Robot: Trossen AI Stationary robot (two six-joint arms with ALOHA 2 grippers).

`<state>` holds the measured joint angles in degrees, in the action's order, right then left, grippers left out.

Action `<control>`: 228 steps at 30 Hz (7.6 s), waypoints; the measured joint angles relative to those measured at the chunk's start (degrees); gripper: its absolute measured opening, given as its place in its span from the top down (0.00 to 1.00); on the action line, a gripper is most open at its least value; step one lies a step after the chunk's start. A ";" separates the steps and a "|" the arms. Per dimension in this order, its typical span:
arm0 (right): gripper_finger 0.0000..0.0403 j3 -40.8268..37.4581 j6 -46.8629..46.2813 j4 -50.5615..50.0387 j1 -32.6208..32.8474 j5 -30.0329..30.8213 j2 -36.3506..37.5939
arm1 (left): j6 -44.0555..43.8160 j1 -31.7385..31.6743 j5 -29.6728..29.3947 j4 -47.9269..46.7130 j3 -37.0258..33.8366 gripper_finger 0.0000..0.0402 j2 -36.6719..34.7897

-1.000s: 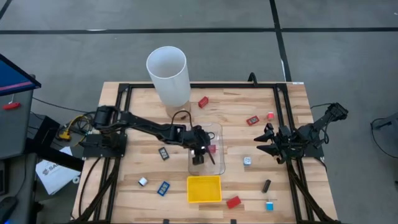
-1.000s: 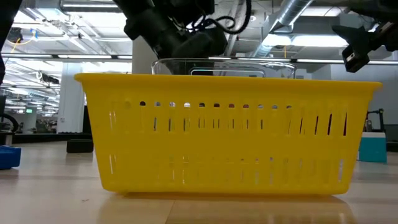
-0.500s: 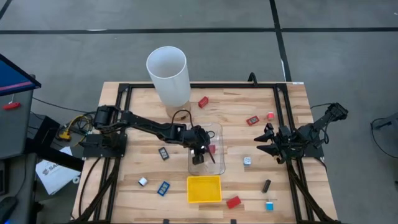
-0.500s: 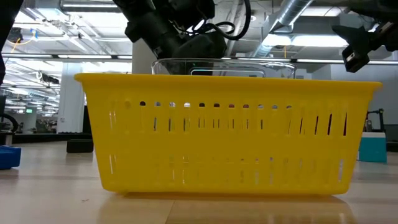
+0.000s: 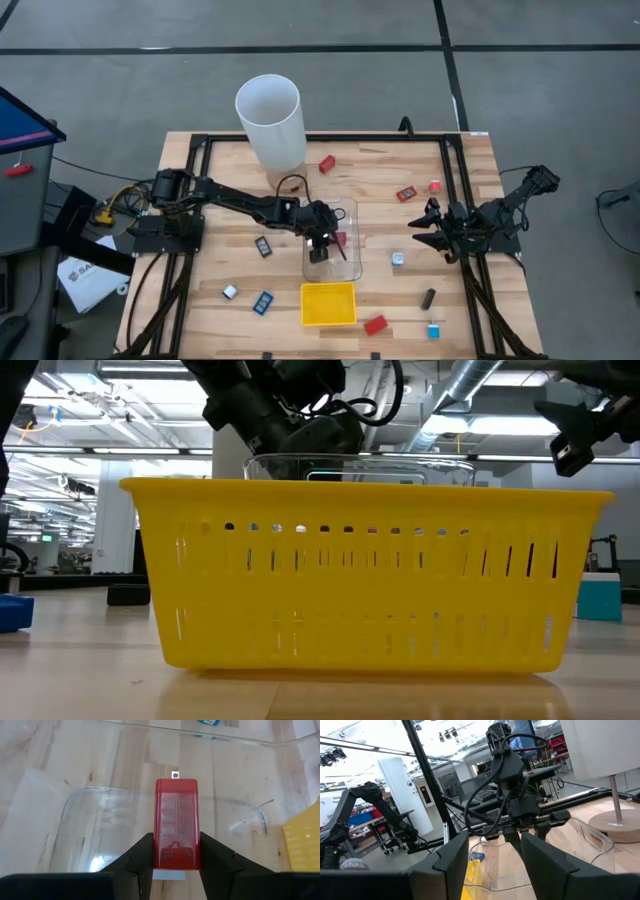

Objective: Pick & Place Office items
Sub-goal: Put the bottom red charger adapter into the transparent bin

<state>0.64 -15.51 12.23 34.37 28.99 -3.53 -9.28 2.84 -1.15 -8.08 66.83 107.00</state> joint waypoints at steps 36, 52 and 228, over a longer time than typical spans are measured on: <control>0.57 0.00 0.00 -0.62 0.00 0.26 0.00 | 2.58 -0.39 1.67 -0.02 0.90 0.71 0.02; 0.57 0.02 0.00 -0.66 0.00 0.90 -0.01 | 3.02 1.67 -4.07 -14.14 13.82 0.71 6.85; 0.57 0.00 0.00 -1.09 0.00 1.05 -0.22 | 0.24 3.90 -6.00 -6.55 4.23 0.71 -0.17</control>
<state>0.64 -15.51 11.14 34.37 30.04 -3.75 -9.04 6.75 -7.15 -14.63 71.06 106.83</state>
